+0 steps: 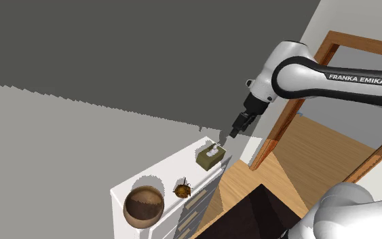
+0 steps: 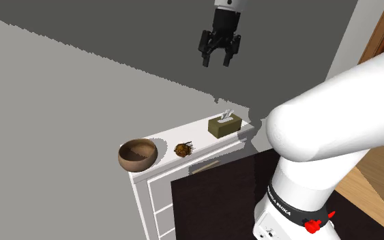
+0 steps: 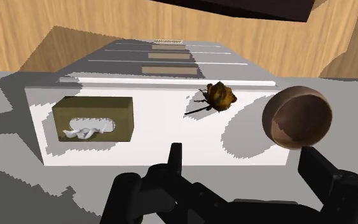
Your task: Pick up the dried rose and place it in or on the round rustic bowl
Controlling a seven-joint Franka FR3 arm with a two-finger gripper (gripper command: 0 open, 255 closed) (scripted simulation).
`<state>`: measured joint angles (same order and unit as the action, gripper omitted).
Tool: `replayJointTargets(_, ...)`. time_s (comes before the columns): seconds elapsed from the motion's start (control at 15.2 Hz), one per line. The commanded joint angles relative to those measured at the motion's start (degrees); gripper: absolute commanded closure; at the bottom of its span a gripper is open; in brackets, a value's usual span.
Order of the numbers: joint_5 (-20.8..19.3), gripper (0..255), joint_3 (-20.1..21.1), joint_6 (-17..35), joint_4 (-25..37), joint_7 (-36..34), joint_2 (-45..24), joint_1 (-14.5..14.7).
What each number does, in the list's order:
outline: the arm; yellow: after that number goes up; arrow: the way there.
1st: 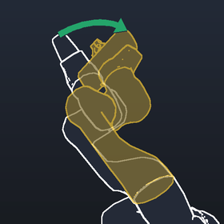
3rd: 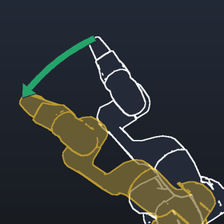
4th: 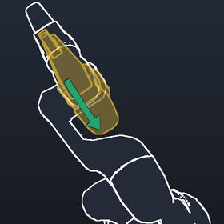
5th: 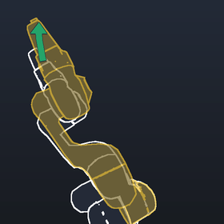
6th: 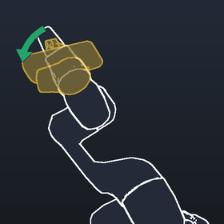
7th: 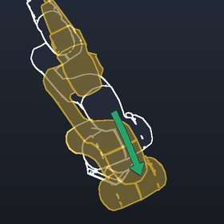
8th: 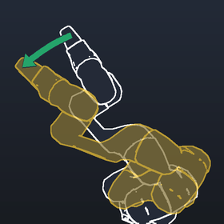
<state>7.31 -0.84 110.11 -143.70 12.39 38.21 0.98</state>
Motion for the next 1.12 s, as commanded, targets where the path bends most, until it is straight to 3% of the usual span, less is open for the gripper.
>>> replayJointTargets(0.0,0.8,0,-0.9,4.4,-2.0,1.4,-2.1,0.1)
replayJointTargets(0.59,8.3,0,-4.2,24.3,-4.8,9.0,-18.9,3.2)
replayJointTargets(1.06,21.7,0,-6.6,36.1,-0.9,20.7,-35.7,7.1)
